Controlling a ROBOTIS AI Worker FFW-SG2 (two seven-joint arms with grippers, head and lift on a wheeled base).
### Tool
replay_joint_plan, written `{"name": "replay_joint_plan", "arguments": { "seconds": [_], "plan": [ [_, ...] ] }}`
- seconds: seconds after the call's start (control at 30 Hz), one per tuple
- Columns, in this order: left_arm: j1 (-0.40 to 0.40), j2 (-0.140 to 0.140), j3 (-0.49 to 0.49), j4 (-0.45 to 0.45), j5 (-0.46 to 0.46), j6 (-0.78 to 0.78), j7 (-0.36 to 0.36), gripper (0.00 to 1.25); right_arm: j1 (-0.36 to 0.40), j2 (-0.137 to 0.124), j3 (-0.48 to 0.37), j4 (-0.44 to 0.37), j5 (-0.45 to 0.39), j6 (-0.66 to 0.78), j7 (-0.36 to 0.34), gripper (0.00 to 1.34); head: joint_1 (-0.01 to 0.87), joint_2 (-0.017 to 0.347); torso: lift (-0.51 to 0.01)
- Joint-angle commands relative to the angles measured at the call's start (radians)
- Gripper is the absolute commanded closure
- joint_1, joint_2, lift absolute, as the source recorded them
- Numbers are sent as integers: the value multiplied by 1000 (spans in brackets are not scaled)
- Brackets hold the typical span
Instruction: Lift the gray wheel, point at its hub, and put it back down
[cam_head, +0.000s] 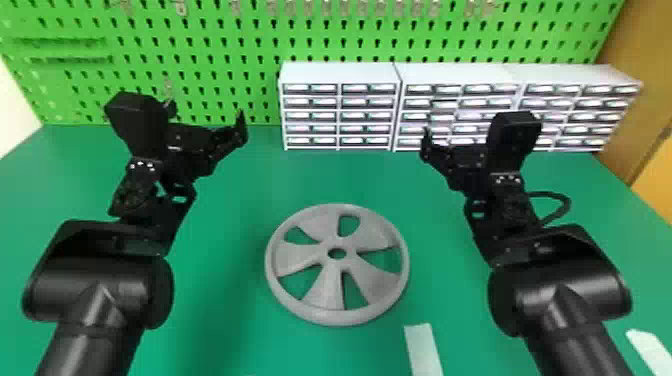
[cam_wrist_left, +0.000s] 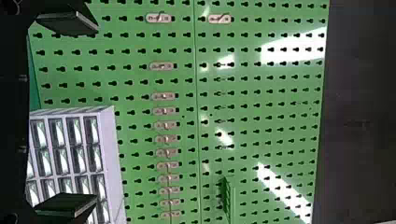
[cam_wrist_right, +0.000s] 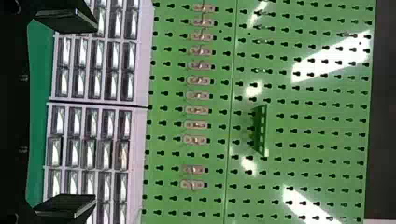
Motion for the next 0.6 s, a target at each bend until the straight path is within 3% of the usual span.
{"name": "replay_joint_plan", "arguments": {
  "seconds": [0.0,0.57],
  "plan": [
    [-5,0,-2,0,-14,8,0,28,-8,0,13,15,-1,5,0,25,692,48,-88],
    [-20,0,-10,-5,-3,17,-14,28,-15,-2,-13,7,-35,5,9,25,692,48,-88]
  ]
}}
